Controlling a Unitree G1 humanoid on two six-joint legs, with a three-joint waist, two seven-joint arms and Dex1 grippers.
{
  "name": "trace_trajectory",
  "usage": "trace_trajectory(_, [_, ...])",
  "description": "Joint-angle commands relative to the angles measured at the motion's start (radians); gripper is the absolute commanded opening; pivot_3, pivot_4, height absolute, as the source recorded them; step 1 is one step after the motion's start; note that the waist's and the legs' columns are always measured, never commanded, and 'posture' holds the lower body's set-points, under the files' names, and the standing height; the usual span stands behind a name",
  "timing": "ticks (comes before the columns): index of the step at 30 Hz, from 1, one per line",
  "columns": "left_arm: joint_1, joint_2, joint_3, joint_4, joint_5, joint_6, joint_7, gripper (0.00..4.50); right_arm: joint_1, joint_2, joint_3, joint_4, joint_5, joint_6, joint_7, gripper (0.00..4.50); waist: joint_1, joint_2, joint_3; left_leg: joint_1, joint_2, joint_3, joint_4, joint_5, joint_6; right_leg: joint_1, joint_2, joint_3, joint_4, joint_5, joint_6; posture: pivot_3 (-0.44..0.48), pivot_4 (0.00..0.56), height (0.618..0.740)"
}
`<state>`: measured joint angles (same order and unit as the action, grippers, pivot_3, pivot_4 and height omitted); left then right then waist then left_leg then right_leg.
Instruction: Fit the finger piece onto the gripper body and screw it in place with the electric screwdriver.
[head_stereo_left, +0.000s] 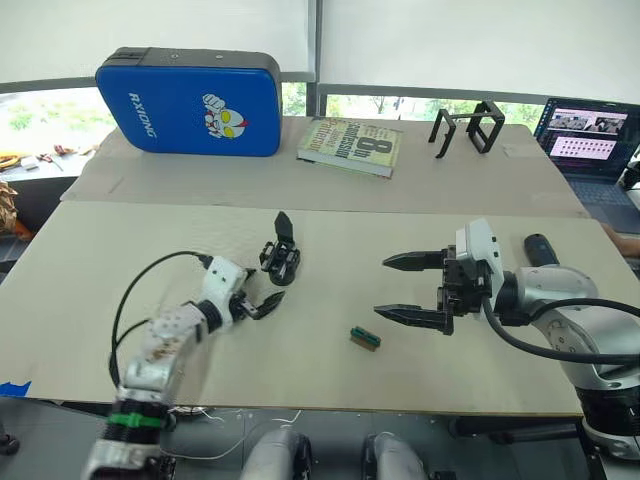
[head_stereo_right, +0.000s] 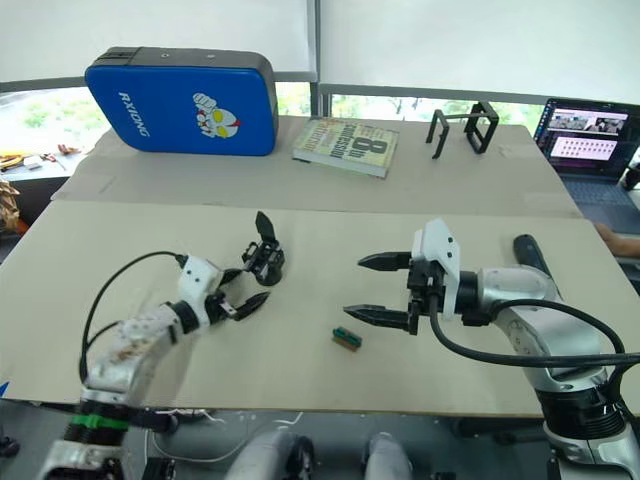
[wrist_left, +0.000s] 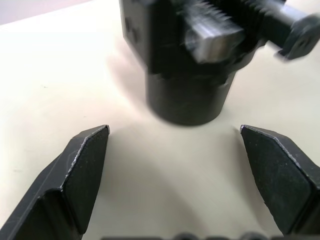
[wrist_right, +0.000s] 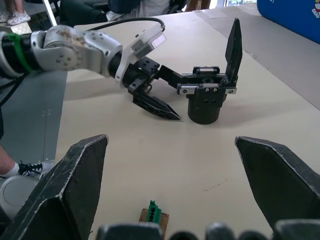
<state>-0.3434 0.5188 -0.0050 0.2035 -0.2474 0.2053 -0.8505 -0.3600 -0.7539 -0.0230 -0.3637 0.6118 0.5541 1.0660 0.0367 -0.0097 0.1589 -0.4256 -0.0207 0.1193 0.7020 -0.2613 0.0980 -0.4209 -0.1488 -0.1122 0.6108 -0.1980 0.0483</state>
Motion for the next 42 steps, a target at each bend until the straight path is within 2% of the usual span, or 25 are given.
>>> trace_trajectory(1, [-0.077, 0.008, -0.017, 0.143, 0.001, -0.107, -0.119, 4.45, -0.012, -0.008, -0.032, -0.037, 0.019, -0.008, -0.005, 4.50, 0.001, 0.000, 0.000, 0.000, 0.000, 0.000, 0.000, 0.000, 0.000, 0.000, 0.000, -0.001, -0.001, 0.000, 0.000, 0.000, 0.150, 0.740])
trace_trajectory(6, [-0.210, -0.027, -0.020, 0.327, -0.007, -0.193, -0.238, 4.45, 0.008, -0.022, -0.047, -0.054, 0.024, -0.002, -0.007, 4.50, -0.001, 0.000, 0.000, 0.000, -0.001, 0.000, 0.000, 0.003, 0.006, 0.002, 0.000, -0.001, 0.000, 0.000, 0.000, 0.000, 0.150, 0.740])
trace_trajectory(14, [-0.343, -0.073, -0.041, 0.551, 0.067, -0.309, -0.271, 4.45, 0.031, -0.027, -0.062, -0.092, 0.034, 0.013, -0.027, 4.50, -0.013, 0.000, 0.000, -0.001, 0.000, 0.001, 0.000, 0.004, 0.007, 0.001, 0.000, -0.002, 0.000, 0.000, 0.000, 0.000, 0.150, 0.740])
trace_trajectory(17, [-0.354, -0.070, -0.032, 0.590, 0.068, -0.343, -0.302, 3.64, 0.046, -0.026, -0.067, -0.105, 0.036, 0.014, -0.040, 4.50, -0.021, 0.000, 0.000, -0.001, 0.000, 0.001, 0.000, 0.004, 0.007, 0.001, 0.000, -0.002, 0.000, 0.000, 0.000, 0.000, 0.150, 0.740])
trace_trajectory(20, [-0.360, -0.066, -0.022, 0.598, 0.063, -0.349, -0.319, 2.38, 0.067, -0.030, -0.074, -0.116, 0.041, 0.010, -0.047, 4.50, -0.022, 0.000, 0.000, -0.001, 0.000, 0.000, 0.000, 0.004, 0.007, 0.001, 0.000, -0.002, 0.000, 0.000, 0.000, 0.000, 0.150, 0.740])
trace_trajectory(24, [-0.346, -0.070, -0.023, 0.561, 0.059, -0.340, -0.326, 2.39, 0.080, -0.027, -0.081, -0.121, 0.040, 0.005, -0.059, 4.50, -0.023, 0.000, 0.000, -0.001, 0.000, 0.000, 0.000, 0.004, 0.007, 0.001, -0.001, -0.001, 0.000, 0.000, 0.000, 0.000, 0.150, 0.740])
trace_trajectory(29, [-0.277, -0.171, -0.030, 0.294, 0.027, -0.221, -0.185, 2.39, 0.102, -0.029, -0.137, -0.138, 0.055, 0.006, -0.094, 4.50, -0.015, -0.001, 0.000, -0.004, -0.001, -0.001, 0.001, 0.004, 0.007, 0.000, -0.002, -0.002, 0.000, 0.000, 0.000, 0.000, 0.150, 0.740])
trace_trajectory(33, [-0.260, -0.259, -0.083, 0.128, 0.078, -0.060, -0.031, 2.39, 0.134, -0.038, -0.174, -0.159, 0.053, 0.013, -0.120, 4.50, -0.001, -0.001, 0.001, -0.007, -0.001, -0.003, 0.005, 0.004, 0.008, 0.000, -0.002, -0.004, 0.000, 0.001, 0.002, 0.000, 0.150, 0.740])
trace_trajectory(37, [-0.287, -0.348, -0.131, 0.077, 0.141, 0.027, 0.122, 2.39, 0.159, -0.035, -0.174, -0.159, 0.034, 0.003, -0.144, 4.50, 0.000, -0.001, 0.001, -0.008, 0.000, -0.003, 0.007, 0.004, 0.008, 0.000, -0.001, -0.004, 0.001, 0.001, 0.002, 0.000, 0.150, 0.740])
trace_trajectory(42, [-0.330, -0.449, -0.180, 0.126, 0.206, 0.090, 0.270, 2.39, 0.169, -0.020, -0.160, -0.151, 0.006, -0.010, -0.182, 4.50, 0.002, -0.002, 0.001, -0.008, 0.000, -0.003, 0.007, 0.004, 0.009, 0.000, 0.000, -0.004, 0.001, 0.001, 0.002, 0.000, 0.150, 0.740])
